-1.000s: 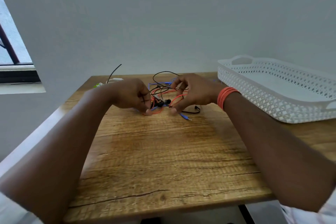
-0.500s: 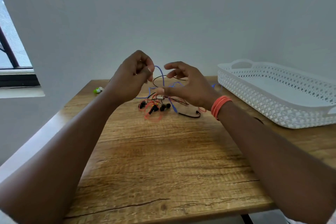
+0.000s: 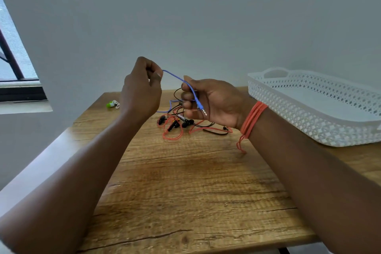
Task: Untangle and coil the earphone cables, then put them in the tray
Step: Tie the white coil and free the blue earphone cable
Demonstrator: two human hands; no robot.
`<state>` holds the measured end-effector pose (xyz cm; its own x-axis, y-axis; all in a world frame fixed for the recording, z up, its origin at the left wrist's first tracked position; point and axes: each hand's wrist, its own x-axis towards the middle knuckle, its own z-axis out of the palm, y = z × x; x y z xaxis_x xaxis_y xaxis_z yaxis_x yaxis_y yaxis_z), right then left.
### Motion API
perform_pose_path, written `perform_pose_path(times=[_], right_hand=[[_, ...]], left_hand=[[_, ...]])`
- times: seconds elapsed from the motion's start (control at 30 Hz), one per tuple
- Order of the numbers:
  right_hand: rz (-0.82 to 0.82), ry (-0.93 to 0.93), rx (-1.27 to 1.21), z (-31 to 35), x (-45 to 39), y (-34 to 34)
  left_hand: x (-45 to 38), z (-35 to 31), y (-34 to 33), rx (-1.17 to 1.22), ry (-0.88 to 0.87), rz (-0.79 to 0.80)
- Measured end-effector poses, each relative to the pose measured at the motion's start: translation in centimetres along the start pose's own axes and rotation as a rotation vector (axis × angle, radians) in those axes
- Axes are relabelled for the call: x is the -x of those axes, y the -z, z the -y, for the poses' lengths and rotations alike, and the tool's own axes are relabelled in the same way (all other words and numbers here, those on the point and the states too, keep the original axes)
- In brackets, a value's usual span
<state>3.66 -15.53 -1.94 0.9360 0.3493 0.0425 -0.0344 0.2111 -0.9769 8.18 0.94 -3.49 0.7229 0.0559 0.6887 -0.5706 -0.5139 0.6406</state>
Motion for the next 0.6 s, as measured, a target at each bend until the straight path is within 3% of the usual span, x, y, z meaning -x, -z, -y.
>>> perform_pose_path(times=[0.17,0.33,0.47,0.53,0.6], right_hand=[[0.013,0.038,-0.182,-0.1,-0.2,0.2],[0.016,-0.009,0.034,-0.5,-0.2,0.0],[0.072,0.005,0.050,-0.2,-0.3,-0.2],[0.079,0.073,-0.022,0.0,-0.4,0.0],[0.039,0.166,-0.146,0.3,-0.5,0.2]], left_hand=[[0.5,-0.1,-0.1,-0.141,-0.026,-0.008],[0.3,0.0,0.0,-0.117,0.008,-0.084],[0.2,0.3,0.2,-0.154,0.047,-0.127],[0.1,0.8,0.2,-0.166,0.073,-0.066],[0.3,1.1,-0.5,-0.166,0.021,0.117]])
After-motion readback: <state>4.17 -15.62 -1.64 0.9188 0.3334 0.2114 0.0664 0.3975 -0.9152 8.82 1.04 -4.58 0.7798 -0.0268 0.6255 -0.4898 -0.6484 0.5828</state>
